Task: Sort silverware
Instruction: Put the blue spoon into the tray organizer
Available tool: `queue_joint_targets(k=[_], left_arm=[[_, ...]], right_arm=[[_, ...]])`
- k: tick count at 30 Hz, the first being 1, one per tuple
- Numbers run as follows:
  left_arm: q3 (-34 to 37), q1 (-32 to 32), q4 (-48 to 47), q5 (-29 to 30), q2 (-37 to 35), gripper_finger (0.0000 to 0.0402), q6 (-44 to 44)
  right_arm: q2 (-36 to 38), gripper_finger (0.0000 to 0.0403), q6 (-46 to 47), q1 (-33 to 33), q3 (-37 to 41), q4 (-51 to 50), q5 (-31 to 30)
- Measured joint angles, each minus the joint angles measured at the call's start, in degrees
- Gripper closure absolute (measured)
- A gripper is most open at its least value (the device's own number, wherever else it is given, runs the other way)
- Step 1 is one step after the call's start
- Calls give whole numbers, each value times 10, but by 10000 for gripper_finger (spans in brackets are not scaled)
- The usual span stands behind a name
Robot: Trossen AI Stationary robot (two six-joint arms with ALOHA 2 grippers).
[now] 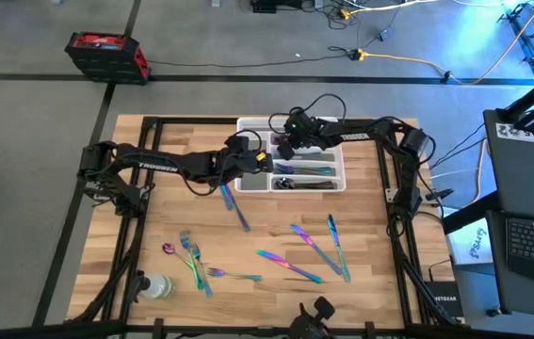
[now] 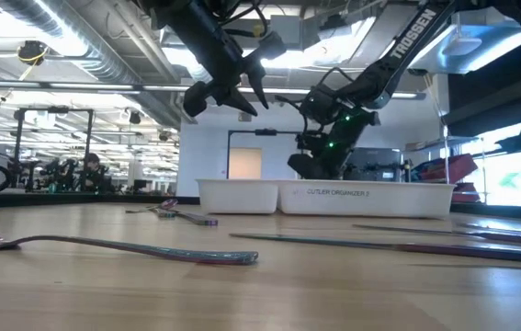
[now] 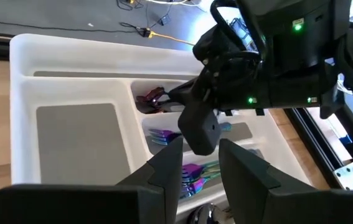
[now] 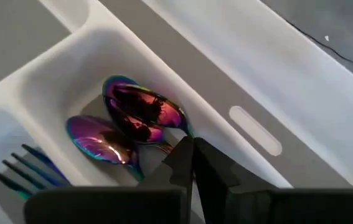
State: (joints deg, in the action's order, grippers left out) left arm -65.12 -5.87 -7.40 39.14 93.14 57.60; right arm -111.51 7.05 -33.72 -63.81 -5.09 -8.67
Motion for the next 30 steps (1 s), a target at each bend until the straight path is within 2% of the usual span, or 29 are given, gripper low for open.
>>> queue_joint_targets(k=[8,16,20,22,26,30], left_arm=[[0,0,0,0,0,311,-2],[0,0,-7,0,0,311,-2],[0,0,-11,0,0,311,2],[0,0,-11,0,0,311,1],[0,0,-11,-10,0,311,0],[0,0,-11,-13,0,311,0]], right_arm=[[-11,403,21,-1,0,80,102],[-1,403,20,-1,0,75,122],[16,403,2,0,0,79,103],[17,403,-33,-1,0,77,102],[17,403,-198,0,0,49,113],[17,403,-308,0,0,34,116]])
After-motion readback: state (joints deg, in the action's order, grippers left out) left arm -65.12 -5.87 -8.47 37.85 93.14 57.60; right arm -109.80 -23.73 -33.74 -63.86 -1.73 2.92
